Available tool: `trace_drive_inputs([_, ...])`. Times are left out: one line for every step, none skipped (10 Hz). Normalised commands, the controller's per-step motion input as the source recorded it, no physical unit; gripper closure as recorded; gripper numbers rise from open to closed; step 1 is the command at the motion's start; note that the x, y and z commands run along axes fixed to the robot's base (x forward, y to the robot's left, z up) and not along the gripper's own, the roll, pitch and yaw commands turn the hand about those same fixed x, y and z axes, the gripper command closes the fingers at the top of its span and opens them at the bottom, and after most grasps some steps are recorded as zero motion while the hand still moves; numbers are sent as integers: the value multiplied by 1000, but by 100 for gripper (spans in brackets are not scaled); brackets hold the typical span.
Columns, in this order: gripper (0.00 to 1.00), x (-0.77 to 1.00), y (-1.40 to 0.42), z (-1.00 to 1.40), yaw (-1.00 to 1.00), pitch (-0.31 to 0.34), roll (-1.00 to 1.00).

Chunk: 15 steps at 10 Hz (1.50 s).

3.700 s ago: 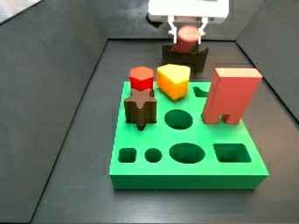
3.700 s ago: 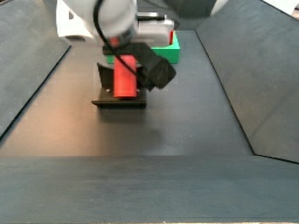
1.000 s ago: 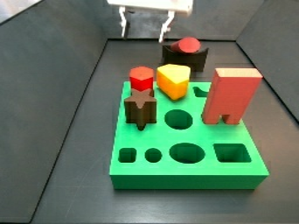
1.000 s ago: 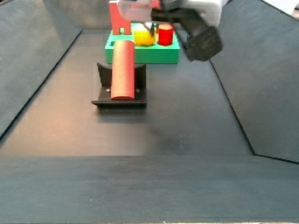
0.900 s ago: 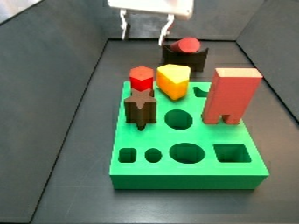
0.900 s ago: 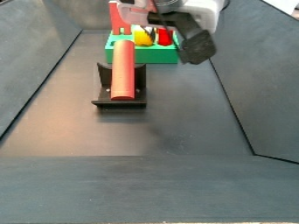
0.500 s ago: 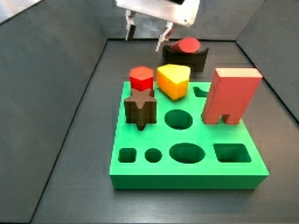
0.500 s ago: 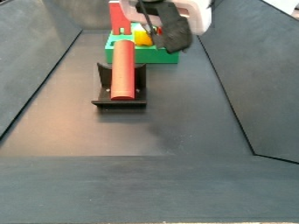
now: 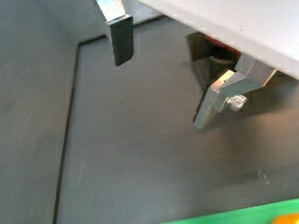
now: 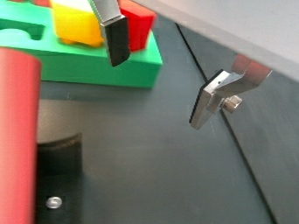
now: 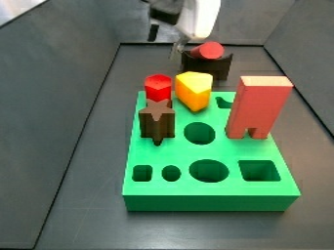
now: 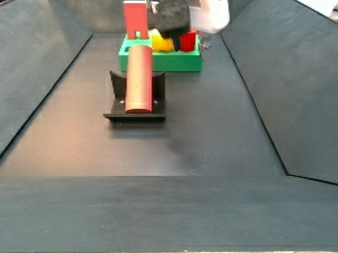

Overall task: Pick up the oval object. Move up. Place the oval object on the fixture. Regrasp the oval object. Move to above the board. Insert the oval object.
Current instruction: Regrasp the oval object.

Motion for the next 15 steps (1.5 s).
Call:
trace_drive_inputs([0, -44, -9, 3, -1000, -303, 639])
trace_drive_inputs([0, -44, -4, 7, -1000, -303, 631])
trace_drive_inputs([0, -46, -5, 5, -1000, -298, 613])
trace_drive_inputs([0, -42, -8, -2, -1000, -281, 599])
trace_drive_inputs([0, -43, -9, 1, -1000, -258, 592])
trace_drive_inputs([0, -47, -8, 4, -1000, -235, 587])
trace_drive_inputs([0, -43, -5, -2, -1000, -171, 578])
trace_drive_inputs([0, -42, -6, -8, -716, -40, 413])
trace_drive_inputs([0, -38, -9, -4, -504, 43, 291])
trace_drive_inputs([0, -33, 1, -4, -342, 100, 198])
trace_drive_inputs([0, -22, -1, 6, -233, 134, 135])
trace_drive_inputs([0, 1000, 0, 8, -103, 105, 155])
trace_drive_inputs([0, 1000, 0, -5, -58, 128, 141])
trace_drive_inputs([0, 1000, -1, -22, -35, 150, 134])
trace_drive_inputs([0, 1000, -3, -16, -19, 152, 125])
